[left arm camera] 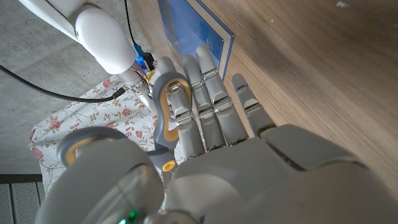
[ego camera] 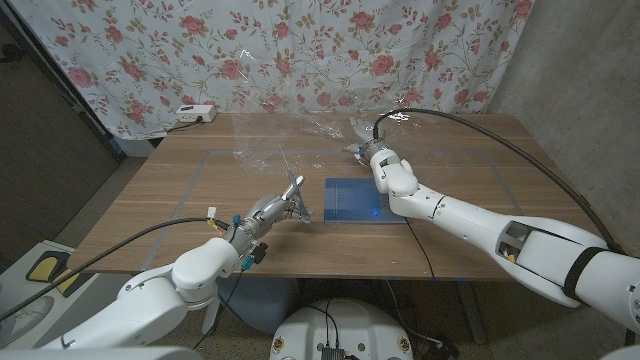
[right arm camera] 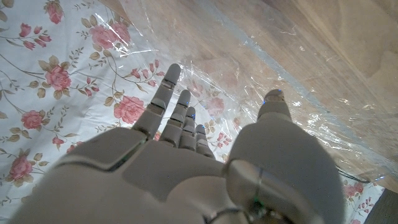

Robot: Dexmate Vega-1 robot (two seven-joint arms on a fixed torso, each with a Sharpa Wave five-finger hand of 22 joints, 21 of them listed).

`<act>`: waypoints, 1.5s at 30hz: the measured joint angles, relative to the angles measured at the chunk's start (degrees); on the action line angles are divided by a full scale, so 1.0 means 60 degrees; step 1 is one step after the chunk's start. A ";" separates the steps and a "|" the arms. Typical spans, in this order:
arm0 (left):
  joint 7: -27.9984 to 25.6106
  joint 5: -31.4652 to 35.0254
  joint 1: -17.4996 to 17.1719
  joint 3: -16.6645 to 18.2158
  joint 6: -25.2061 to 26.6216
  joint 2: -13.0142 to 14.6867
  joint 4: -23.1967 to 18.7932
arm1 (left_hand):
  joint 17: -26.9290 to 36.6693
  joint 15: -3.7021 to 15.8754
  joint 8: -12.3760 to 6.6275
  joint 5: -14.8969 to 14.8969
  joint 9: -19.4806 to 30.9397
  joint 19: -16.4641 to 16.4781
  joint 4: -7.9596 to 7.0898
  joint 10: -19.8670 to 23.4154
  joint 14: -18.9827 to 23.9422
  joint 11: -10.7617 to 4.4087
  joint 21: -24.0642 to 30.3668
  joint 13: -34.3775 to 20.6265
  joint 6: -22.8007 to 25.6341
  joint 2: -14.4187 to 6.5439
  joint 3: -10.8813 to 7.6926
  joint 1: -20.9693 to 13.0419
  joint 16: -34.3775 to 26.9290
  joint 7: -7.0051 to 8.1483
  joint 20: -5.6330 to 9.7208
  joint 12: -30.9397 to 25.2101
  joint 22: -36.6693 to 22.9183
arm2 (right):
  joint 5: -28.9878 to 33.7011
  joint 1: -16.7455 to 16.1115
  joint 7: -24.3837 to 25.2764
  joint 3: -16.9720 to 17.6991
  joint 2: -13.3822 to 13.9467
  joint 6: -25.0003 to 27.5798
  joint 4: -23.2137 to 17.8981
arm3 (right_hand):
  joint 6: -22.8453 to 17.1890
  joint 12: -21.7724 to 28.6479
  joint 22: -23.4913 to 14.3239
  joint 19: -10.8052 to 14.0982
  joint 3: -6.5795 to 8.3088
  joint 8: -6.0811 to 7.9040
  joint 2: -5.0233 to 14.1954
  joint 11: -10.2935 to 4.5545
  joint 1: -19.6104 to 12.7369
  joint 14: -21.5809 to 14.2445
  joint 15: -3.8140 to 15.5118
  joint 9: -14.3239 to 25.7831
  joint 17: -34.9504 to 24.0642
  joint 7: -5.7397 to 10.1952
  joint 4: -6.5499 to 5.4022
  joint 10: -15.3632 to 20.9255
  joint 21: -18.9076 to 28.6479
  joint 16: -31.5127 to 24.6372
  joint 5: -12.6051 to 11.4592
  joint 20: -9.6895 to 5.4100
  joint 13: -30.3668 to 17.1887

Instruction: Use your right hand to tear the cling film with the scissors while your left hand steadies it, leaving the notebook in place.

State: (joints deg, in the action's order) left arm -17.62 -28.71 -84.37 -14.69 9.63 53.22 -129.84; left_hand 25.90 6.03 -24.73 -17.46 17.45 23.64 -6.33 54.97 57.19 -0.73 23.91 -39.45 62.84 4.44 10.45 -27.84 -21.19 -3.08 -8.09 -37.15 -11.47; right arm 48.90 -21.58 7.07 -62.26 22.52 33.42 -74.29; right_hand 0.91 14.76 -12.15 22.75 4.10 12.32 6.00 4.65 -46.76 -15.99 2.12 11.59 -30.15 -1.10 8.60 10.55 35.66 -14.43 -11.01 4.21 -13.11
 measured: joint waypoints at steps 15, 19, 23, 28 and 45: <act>0.0029 -0.0001 0.0026 -0.0065 -0.0028 0.0015 -0.0006 | -0.0001 -0.0001 0.0000 0.0000 0.0044 0.0000 0.0000 0.0000 0.0001 0.0000 -0.0067 0.0008 -0.0001 -0.0052 0.0079 -0.0052 0.0001 0.0001 0.0000 0.0002 -0.0022 | -0.0034 0.0048 0.1281 -0.0236 -0.0426 0.0898 0.0705 | -0.2654 0.0866 -0.0602 0.1130 0.2765 0.0589 0.1030 -0.1719 -0.3283 -0.2582 0.0118 0.0000 -0.1171 0.0841 -0.0332 0.2625 0.2328 -0.1707 -0.0822 -0.1101 -0.0556; 0.0043 0.0000 0.0049 -0.0089 -0.0032 0.0016 -0.0010 | -0.0001 -0.0001 -0.0001 0.0000 0.0044 0.0000 0.0000 0.0000 0.0001 0.0000 -0.0067 0.0003 0.0008 -0.0052 0.0079 -0.0052 0.0001 -0.0008 0.0000 0.0003 -0.0023 | -0.0190 -0.0046 0.1657 -0.0209 -0.0379 0.0873 0.0676 | -0.4044 0.1762 -0.0870 0.0967 0.3430 0.0730 0.1047 -0.2069 -0.3255 -0.3174 0.0184 0.0041 -0.1649 0.1149 -0.0973 0.3828 0.3250 -0.1908 -0.0803 -0.1207 -0.1000; 0.0060 -0.0001 0.0076 -0.0105 -0.0035 0.0016 -0.0011 | -0.0001 -0.0002 -0.0001 0.0000 0.0044 0.0000 0.0001 0.0000 0.0002 0.0000 -0.0067 0.0003 0.0009 -0.0089 0.0079 -0.0089 0.0001 -0.0009 0.0000 0.0003 -0.0023 | -0.0345 -0.0161 0.2001 -0.0118 -0.0239 0.0746 0.0487 | -0.5397 0.2586 -0.1083 0.0624 0.4012 0.0812 0.0992 -0.2190 -0.2780 -0.3665 0.0235 0.0117 -0.1984 0.1354 -0.1698 0.4859 0.4129 -0.1916 -0.0495 -0.1145 -0.1431; 0.0091 -0.0012 0.0110 -0.0118 -0.0038 0.0022 -0.0011 | -0.0001 -0.0002 -0.0001 0.0000 0.0043 0.0000 -0.0011 0.0000 0.0002 0.0000 -0.0067 0.0003 0.0009 -0.0089 0.0148 -0.0089 0.0002 -0.0008 0.0000 0.0005 -0.0023 | -0.0444 -0.0345 0.2402 -0.0020 -0.0005 0.0529 0.0125 | -0.5939 0.3041 -0.1181 0.0600 0.4273 0.0812 0.0967 -0.2282 -0.2653 -0.4002 0.0281 0.0179 -0.2264 0.1461 -0.1979 0.5292 0.4661 -0.2034 -0.0289 -0.1145 -0.1696; 0.0663 -0.0289 0.0685 -0.0352 0.0219 0.0200 0.0077 | -0.0002 -0.0002 0.0065 0.0000 0.0042 0.0000 -0.0028 0.0000 0.0003 0.0000 -0.0102 -0.0042 0.0001 -0.0126 0.0186 -0.0126 0.0002 0.0000 0.0000 0.0038 -0.0022 | -0.0393 -0.1265 0.3415 0.0674 0.0723 0.0146 -0.1610 | -0.6398 0.3488 -0.1237 0.0439 0.4575 0.0733 0.0905 -0.2145 -0.2565 -0.4336 0.0377 0.0268 -0.2729 0.1477 -0.1751 0.5526 0.5365 -0.2294 -0.0140 -0.1131 -0.2088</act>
State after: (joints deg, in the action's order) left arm -13.65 -30.45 -80.26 -16.80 10.94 54.42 -129.38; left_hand 25.89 6.01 -24.34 -17.46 17.70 23.64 -6.50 54.97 57.21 -0.73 23.30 -39.70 62.84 3.69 11.57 -28.59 -21.18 -3.08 -8.09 -36.93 -11.60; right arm 46.54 -29.17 27.56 -58.22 26.86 34.30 -83.95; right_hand -37.48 35.69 -19.57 25.38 31.55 16.72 11.43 -8.22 -62.14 -42.00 4.38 13.20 -46.53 7.77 -1.91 43.71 67.85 -28.19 -11.85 -2.58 -25.64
